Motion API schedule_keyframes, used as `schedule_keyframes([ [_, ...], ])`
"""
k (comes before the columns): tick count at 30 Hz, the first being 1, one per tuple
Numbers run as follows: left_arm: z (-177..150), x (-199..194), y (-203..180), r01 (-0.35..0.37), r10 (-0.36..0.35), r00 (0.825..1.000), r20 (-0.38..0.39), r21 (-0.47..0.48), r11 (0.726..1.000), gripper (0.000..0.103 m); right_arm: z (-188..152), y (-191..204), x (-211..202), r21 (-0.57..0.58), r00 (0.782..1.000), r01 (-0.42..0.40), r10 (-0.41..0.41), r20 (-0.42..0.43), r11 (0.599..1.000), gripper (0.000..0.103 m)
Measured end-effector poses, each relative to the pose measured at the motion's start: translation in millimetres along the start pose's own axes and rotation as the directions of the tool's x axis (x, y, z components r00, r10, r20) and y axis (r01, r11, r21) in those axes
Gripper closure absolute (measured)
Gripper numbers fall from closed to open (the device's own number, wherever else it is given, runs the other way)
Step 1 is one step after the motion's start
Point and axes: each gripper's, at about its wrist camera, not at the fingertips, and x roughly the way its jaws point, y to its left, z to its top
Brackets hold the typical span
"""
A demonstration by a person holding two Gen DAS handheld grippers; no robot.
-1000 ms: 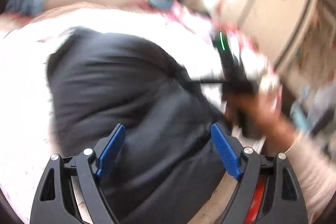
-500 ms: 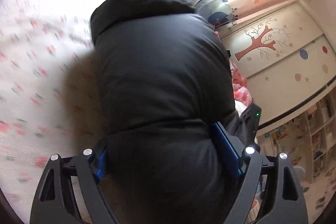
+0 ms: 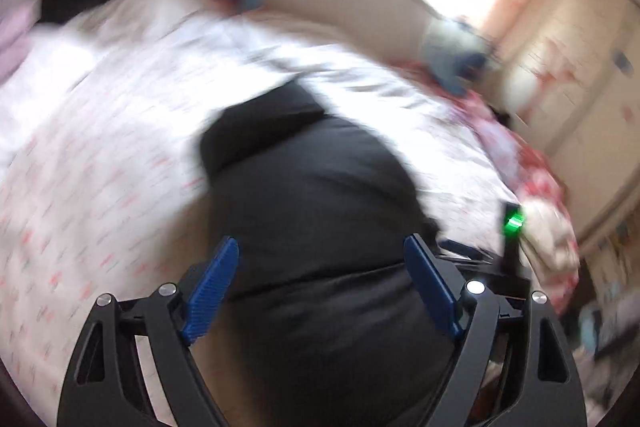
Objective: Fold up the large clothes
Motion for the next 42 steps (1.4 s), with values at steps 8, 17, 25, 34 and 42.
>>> schedule_keyframes([
  [8,-38.2,92.6,-42.1,0.084,-0.057,0.979,-0.196,0.135,0.987,0.022,-11.6,-27.0,33.7,-0.021,0.993,0.075,-0.077,-0.091,0.997,0.006],
  [17,-32.8,69.1,-17.1,0.084,-0.053,0.983,-0.178,0.172,0.982,0.021,41.6,-9.7,-20.7,0.03,0.986,-0.122,0.117,0.117,0.992,0.007],
  [25,-29.4,46.1,-6.5,0.146,-0.128,0.98,-0.155,0.111,0.983,0.022,29.6,-14.7,18.5,0.058,0.993,-0.111,0.112,-0.023,0.992,0.007],
  [34,-45.6,3.2,-4.7,0.229,-0.227,0.971,-0.078,0.019,0.973,0.021,-104.8,18.5,-22.6,0.007,0.912,-0.368,0.363,-0.19,0.93,0.006],
  [42,-55.3,29.3,-24.1,0.149,-0.132,0.981,-0.145,0.113,0.982,0.016,-102.0,10.5,-73.2,-0.017,0.974,-0.223,0.222,-0.052,0.975,0.006],
])
